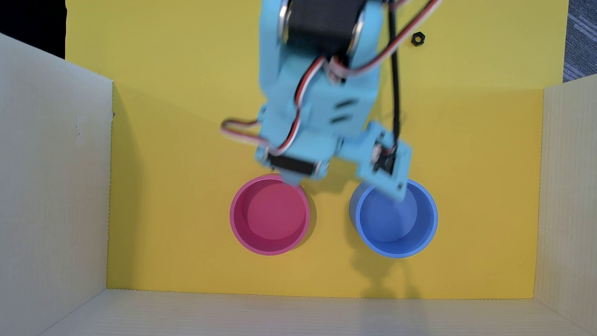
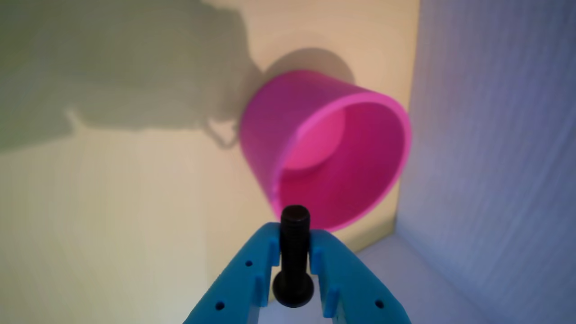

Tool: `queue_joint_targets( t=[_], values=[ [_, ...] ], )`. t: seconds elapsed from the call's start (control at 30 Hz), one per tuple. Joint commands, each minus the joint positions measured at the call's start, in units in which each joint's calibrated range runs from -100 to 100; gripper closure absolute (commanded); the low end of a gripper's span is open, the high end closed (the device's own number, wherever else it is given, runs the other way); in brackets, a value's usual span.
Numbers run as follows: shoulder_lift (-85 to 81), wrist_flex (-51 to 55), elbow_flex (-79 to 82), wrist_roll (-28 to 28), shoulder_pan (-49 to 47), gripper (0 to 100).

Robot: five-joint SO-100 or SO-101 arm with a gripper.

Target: Pick up the bolt and place it in the pink box

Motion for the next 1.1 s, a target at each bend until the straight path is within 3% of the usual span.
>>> queue_joint_targets(
  t=[0.0, 0.43, 0.6, 0.67, 0.77, 0.87, 1.07],
  values=[
    [5.67, 0.02, -10.78, -0.1, 0.6, 99],
    [19.39, 6.88, -29.6, -0.1, 0.74, 96],
    [19.64, 8.94, -29.06, 0.37, 0.74, 66],
    [19.56, 9.8, -28.33, 0.47, 0.74, 62],
    [19.05, 9.88, -27.34, 0.47, 0.67, 74],
    [18.88, 9.97, -25.8, 0.16, 0.52, 100],
    [18.55, 13.4, -21.46, 0.31, -0.06, 99]
  ],
)
